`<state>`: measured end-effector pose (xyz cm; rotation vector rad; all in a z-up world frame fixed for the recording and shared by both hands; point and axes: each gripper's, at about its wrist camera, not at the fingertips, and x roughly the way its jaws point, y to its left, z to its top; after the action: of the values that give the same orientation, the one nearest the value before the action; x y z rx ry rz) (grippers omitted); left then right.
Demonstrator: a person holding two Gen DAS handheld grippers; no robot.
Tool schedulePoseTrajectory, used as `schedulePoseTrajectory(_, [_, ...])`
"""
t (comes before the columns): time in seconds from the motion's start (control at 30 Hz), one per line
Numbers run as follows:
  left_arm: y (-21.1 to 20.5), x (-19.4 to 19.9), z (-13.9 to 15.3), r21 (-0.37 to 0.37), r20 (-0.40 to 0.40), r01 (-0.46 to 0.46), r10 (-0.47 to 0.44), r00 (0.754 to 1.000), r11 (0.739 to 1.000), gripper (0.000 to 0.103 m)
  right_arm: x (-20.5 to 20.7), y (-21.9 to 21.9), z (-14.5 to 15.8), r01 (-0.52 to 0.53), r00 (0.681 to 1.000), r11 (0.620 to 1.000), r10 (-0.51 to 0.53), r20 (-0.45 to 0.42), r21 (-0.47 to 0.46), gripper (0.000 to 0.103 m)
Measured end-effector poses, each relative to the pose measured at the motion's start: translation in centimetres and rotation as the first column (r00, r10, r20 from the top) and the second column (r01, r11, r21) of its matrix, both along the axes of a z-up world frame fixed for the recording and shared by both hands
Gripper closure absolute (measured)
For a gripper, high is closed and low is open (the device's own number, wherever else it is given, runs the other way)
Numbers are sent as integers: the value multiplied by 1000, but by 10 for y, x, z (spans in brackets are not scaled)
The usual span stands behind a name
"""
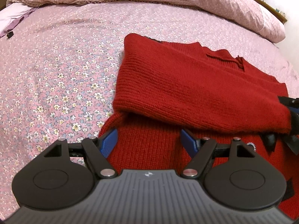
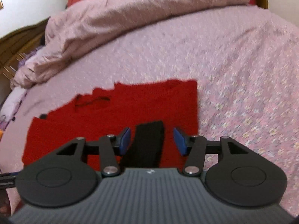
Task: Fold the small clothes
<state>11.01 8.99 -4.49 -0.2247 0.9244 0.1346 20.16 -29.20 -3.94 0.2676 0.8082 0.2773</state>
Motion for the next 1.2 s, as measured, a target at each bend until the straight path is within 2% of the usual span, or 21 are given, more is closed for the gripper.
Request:
schedulePoseTrajectory(0.2, [-6,-1,-1,36,-4,10,-10,1000,999,24,-14,23,-6,-87,994,994,90,55,-64,51])
schedulePoseTrajectory(0.27, [-6,-1,0,34,-3,6,-6,1000,999,24,-16,23,-6,-92,993,994,96,65,-54,68])
schedulePoseTrajectory(0.3, [-6,-1,1,30,0,1,-1,1000,1000,24,-16,20,-6,-89,994,996,90,64,-15,82])
schedulePoseTrajectory(0.37, [-4,-1,4,28,16,-12,12,1000,1000,24,-16,16,-3,-73,996,996,70,57,56,85])
schedulePoseTrajectory(0.4, [-4,-2,6,31,29,-17,17,999,999,24,-18,17,1,-72,995,996,68,73,56,87])
schedulePoseTrajectory(0.53, [-4,1,15,62,76,-23,18,997,998,24,-28,21,31,-73,983,997,65,170,39,88])
schedulePoseTrajectory(0.6, [-5,6,16,91,73,-22,15,997,996,24,-31,20,54,-58,972,998,49,230,34,89])
schedulePoseTrajectory(0.67, [-4,9,14,80,64,-24,19,998,997,24,-31,21,72,-36,957,999,36,289,-7,89])
schedulePoseTrajectory(0.73, [-3,12,10,57,49,-28,25,999,998,24,-26,21,82,-19,952,999,29,305,-35,89])
schedulePoseTrajectory(0.83, [-3,14,2,61,22,-33,32,999,998,24,-13,23,77,17,960,996,8,279,-90,89])
schedulePoseTrajectory(0.97, [0,15,-2,56,16,-34,33,999,998,24,9,22,43,41,986,989,-17,169,-140,88])
schedulePoseTrajectory(1.13, [1,13,3,75,26,-30,28,999,997,24,25,21,0,53,996,987,-41,84,-152,88])
schedulePoseTrajectory(1.2, [-2,9,12,81,47,-20,17,999,996,24,25,20,-2,67,995,989,-55,87,-135,88])
